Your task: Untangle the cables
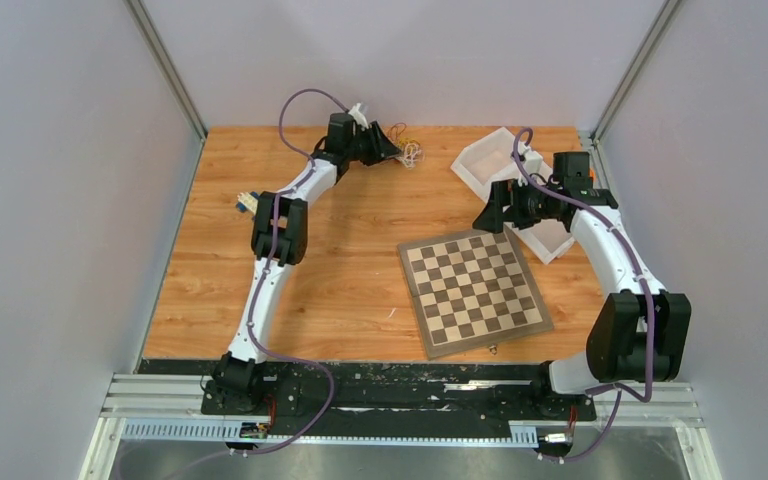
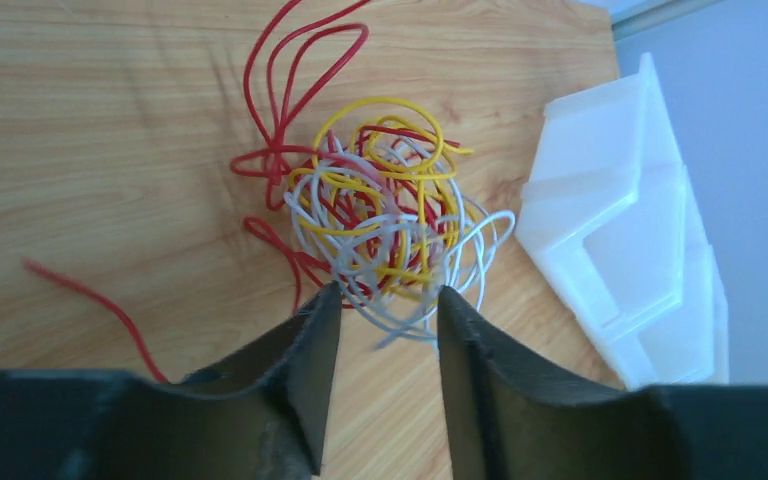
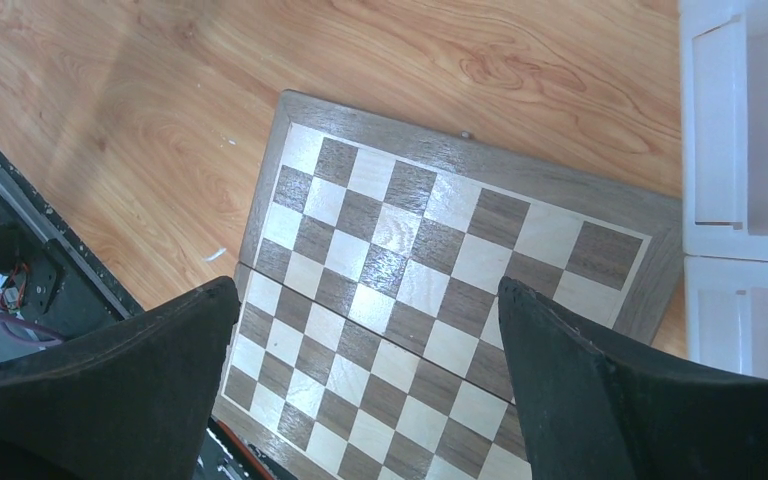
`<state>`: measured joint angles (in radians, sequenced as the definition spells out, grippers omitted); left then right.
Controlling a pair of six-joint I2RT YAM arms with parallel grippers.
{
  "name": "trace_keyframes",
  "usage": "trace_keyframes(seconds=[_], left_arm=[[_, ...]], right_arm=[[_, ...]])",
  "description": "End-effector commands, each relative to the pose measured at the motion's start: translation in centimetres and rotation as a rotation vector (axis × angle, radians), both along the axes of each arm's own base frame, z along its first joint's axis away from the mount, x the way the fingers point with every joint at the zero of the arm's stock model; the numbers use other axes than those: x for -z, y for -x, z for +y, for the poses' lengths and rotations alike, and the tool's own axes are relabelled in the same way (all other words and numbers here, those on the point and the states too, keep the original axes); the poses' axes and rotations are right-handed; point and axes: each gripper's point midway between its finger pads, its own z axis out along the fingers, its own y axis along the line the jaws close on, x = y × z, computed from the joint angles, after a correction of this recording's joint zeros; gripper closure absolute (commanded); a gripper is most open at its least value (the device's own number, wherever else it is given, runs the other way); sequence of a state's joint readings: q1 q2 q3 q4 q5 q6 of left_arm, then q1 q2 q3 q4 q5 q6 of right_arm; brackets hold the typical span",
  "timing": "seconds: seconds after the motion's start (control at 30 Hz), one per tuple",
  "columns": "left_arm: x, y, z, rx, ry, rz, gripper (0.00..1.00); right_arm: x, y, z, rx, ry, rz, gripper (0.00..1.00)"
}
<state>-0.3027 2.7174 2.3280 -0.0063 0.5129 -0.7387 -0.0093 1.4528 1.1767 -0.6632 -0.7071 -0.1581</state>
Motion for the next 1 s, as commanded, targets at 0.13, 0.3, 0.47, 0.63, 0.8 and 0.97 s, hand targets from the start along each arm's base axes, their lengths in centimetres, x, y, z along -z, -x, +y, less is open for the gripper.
trace_keyframes(seconds=[0.13,0.3,0.47,0.63,0.8,0.97], left_arm=[[-10.6,0.6,-0.4,0.068,-0.044,-0.274,0.98],[-15.1,6.8,3.6,0.113,-0.118,-0.306,1.0],[-16.6,14.2,8.1,0.146,-0.188,-0.308,1.0],[-15.6,19.7,10.0,0.186,-0.201,-0.249,1.0],[-15.1,21.8,9.3,0.235,-0.135,-0.159,1.0],[-17.6,25.7,9.4,0.342,-0.15,-0.217,1.0]], right_arm=[[-2.2,-1.3,0.2,-0.017,-0.011,-0.101,0.01],[-4.2,-0.8,1.0,-0.096,-0.039,-0.181,0.01],[-5.3,0.2,1.6,-0.141,-0.063,-0.218,0.02],[-5.5,0.6,2.1,-0.164,-0.083,-0.221,0.03],[-5.9,-0.4,2.2,-0.161,-0.096,-0.213,0.04],[-5.7,0.3,3.8,-0.217,-0.128,-0.197,0.04]])
